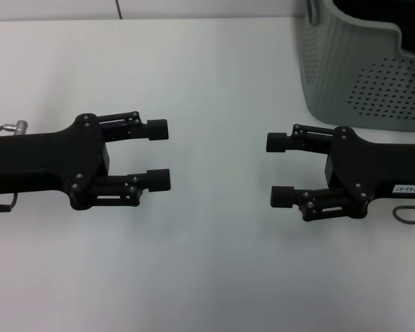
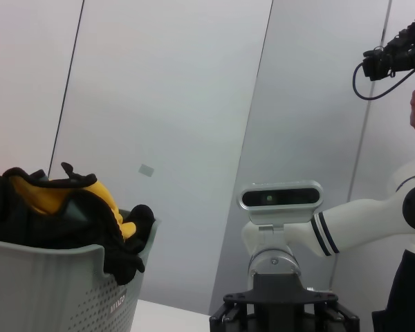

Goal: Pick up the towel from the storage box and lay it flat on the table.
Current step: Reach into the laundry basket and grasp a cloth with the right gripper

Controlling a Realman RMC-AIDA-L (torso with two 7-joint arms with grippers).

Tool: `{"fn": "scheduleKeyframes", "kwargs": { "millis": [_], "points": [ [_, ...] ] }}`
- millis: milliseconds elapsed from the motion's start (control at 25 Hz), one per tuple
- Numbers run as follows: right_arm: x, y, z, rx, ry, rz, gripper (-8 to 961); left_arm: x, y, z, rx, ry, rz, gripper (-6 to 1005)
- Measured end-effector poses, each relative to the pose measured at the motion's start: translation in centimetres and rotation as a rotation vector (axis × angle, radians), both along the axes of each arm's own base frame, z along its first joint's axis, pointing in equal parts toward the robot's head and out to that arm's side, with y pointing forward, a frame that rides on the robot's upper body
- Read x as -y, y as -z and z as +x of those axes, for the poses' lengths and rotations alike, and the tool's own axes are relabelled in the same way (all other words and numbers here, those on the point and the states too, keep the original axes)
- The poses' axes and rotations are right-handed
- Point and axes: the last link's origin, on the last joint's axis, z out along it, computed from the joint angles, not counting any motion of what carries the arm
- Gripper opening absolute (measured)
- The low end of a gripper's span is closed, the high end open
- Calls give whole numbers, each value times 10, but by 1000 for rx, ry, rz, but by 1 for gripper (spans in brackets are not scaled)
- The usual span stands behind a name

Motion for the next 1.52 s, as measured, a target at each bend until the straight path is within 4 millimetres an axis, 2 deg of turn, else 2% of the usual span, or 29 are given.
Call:
{"fn": "scheduleKeyframes", "kwargs": {
  "millis": [520,680,800,920,1000,1080,1200,1240,1280,1400,1520],
  "points": [
    [-1,5,8,20,35,38,841,-4,-1,6,16,6,16,720],
    [-7,13,23,87,110,85,840,-28,-12,40,26,37,93,715],
    [-6,16,32,110,147,99,840,-56,-21,88,-48,74,180,712],
    [-2,17,35,106,163,102,839,-76,-18,140,-141,144,233,708],
    [4,15,36,84,161,90,838,-84,-12,164,-199,173,257,707],
    [13,11,35,46,139,75,838,-90,-8,177,-233,183,280,707],
    [21,-4,36,7,115,125,833,-89,-12,177,-187,169,294,707],
    [23,-13,38,-1,113,166,831,-84,-25,170,-105,145,317,707],
    [24,-24,38,-5,105,212,830,-84,-25,170,-105,145,317,707],
    [27,-53,37,-10,79,299,825,-68,-67,142,105,86,410,707],
    [34,-92,34,-57,41,354,812,-46,-96,108,224,63,477,706]
  ]
}}
